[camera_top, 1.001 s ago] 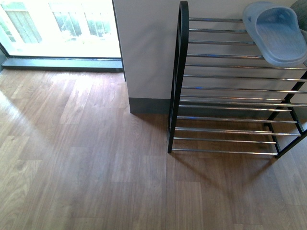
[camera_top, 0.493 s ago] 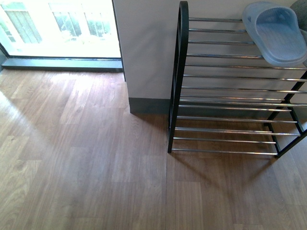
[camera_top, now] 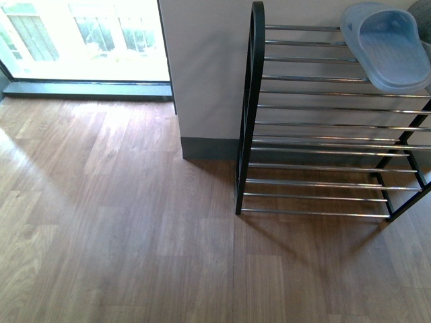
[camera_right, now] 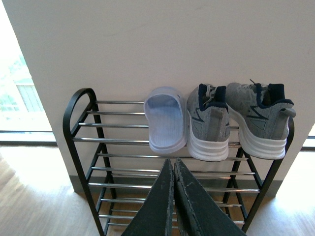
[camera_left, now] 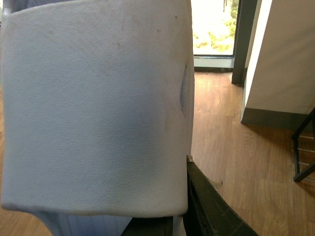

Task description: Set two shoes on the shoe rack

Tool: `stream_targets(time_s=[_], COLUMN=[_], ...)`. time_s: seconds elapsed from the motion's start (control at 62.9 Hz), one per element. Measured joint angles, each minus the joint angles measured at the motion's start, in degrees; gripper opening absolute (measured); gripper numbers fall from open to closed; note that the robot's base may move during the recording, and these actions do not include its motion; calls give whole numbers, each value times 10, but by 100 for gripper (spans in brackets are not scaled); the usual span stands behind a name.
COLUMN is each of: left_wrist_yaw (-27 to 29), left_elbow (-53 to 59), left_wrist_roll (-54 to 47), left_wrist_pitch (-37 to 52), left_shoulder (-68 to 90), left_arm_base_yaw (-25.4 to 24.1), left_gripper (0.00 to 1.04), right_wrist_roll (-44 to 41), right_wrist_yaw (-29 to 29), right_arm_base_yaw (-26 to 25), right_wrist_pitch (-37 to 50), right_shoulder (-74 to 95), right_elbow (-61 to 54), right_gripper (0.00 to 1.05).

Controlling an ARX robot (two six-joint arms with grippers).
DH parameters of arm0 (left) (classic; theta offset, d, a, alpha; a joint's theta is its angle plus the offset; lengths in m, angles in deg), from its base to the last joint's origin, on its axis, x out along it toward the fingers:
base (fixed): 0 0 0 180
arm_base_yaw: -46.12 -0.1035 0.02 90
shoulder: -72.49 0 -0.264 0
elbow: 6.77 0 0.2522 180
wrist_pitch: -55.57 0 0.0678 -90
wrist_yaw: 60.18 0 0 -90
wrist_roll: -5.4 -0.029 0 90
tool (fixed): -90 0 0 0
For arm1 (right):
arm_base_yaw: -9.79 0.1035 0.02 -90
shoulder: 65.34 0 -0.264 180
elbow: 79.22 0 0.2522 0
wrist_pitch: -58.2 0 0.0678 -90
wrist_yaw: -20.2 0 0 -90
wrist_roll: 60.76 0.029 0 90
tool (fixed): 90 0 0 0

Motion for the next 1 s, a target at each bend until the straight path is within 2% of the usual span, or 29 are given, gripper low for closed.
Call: stream_targets(time_s=[0.254, 0.794, 0.89, 1.001], left_wrist_yaw=[0, 0, 0, 0], left_elbow=[0, 0, 0, 0], left_wrist_roll=[0, 0, 0, 0], left_wrist_pitch=[0, 0, 0, 0], left_shoulder=[0, 0, 0, 0], left_arm_base_yaw=[0, 0, 0, 0], left_gripper=[2, 2, 2, 2], right_wrist_roll=[0, 0, 0, 0], right_wrist_yaw=[0, 0, 0, 0], right_arm_base_yaw=[0, 0, 0, 1], right_wrist_pitch=[-77, -161, -245, -261], right_shoulder=[-80, -164, -228, -260], right_elbow=[0, 0, 0, 0], right_gripper=[2, 2, 2, 2])
